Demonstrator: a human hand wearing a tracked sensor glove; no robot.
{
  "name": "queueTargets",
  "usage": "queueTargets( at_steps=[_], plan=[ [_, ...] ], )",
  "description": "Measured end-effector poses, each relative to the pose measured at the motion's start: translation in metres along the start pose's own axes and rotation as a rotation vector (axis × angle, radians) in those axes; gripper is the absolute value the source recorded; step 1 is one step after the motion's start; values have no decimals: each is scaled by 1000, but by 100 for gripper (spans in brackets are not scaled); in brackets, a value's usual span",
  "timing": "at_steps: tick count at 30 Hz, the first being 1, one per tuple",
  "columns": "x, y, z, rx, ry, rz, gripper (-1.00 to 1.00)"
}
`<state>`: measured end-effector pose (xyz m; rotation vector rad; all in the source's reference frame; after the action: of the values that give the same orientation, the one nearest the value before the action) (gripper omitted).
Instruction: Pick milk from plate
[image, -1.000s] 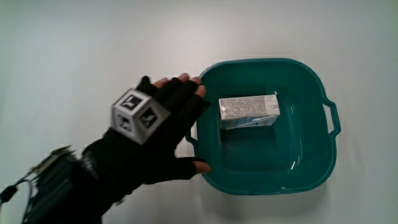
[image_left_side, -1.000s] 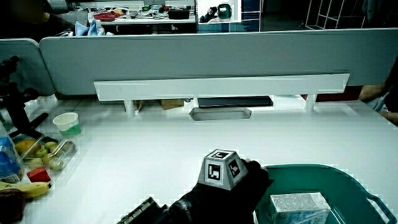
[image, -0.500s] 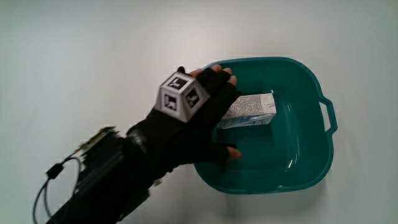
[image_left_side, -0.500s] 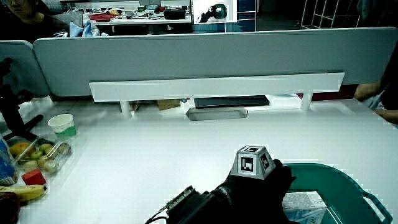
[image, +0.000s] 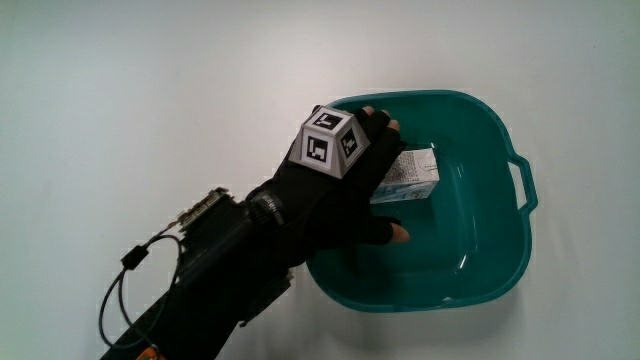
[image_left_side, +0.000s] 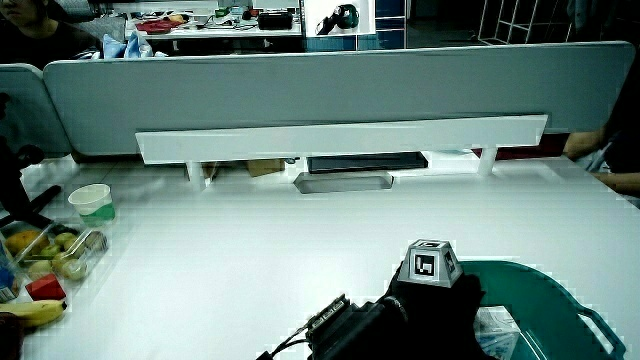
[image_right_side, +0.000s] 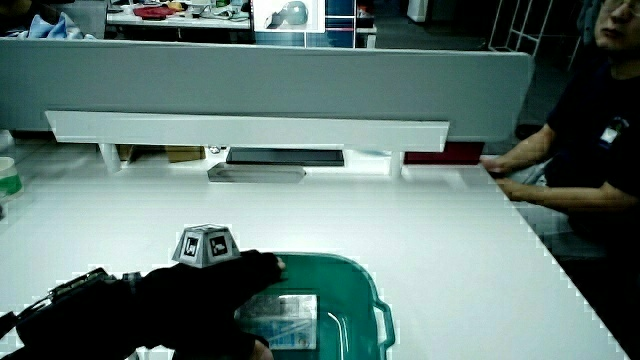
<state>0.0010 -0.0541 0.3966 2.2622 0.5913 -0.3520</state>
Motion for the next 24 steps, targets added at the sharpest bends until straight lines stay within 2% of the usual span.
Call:
queueTargets(
  at_steps=[5, 6, 7, 8, 11, 18, 20, 24],
  plan=[
    [-4, 12, -4, -10, 8, 26, 0],
    [-3, 11, -1, -34, 9, 43, 0],
    [-5, 15, -4, -35, -6, 40, 0],
    [-5, 18, -5, -27, 3, 39, 0],
    [-6, 22, -6, -46, -5, 53, 0],
    [-9, 30, -8, -51, -9, 71, 0],
    [-7, 30, -6, -58, 17, 79, 0],
    [-10, 33, -8, -39, -3, 88, 0]
  ],
)
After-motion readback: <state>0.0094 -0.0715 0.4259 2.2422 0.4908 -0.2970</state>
